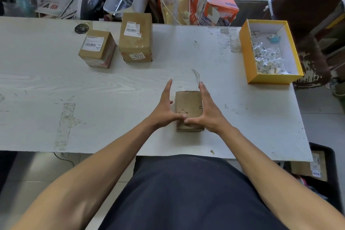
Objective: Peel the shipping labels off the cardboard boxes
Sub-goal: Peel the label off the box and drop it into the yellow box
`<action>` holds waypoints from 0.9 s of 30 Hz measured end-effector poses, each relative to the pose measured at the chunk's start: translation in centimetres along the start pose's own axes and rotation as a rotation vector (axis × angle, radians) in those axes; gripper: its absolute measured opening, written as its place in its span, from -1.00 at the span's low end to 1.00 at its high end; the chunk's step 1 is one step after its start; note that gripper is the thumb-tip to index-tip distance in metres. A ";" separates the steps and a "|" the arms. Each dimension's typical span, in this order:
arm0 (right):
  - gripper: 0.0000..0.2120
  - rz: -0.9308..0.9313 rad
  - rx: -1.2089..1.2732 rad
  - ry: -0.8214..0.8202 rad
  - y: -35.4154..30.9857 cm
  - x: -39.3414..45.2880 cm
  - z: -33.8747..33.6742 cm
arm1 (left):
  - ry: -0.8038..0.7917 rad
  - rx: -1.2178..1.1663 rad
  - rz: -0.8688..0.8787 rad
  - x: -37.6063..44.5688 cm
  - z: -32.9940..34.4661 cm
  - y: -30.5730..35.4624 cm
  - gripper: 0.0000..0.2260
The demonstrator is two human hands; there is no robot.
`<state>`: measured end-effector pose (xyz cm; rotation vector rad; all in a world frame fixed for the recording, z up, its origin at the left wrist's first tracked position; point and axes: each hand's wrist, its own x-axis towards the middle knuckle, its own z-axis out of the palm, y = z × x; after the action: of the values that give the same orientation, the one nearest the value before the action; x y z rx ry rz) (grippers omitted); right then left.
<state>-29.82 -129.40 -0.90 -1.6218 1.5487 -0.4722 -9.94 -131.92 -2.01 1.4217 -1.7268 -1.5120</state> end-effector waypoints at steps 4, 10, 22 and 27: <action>0.37 -0.037 -0.054 -0.065 0.0 0.1 -0.3 | -0.134 0.179 0.064 0.6 -1.4 0.0 0.24; 0.33 -0.042 -0.086 -0.058 -0.1 1.0 -0.8 | -0.210 0.325 0.066 1.9 -2.1 0.1 0.18; 0.11 -0.065 -0.282 0.092 -0.6 2.6 -2.8 | -0.216 0.545 0.113 1.6 -2.2 1.7 0.18; 0.31 -0.093 -0.431 -0.095 0.3 0.0 -2.7 | -0.301 0.836 0.151 1.0 -1.8 1.6 0.36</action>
<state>-31.99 -130.21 0.43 -2.0170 1.5808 -0.1065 -9.45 -133.87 -0.26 1.3931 -2.7863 -0.9755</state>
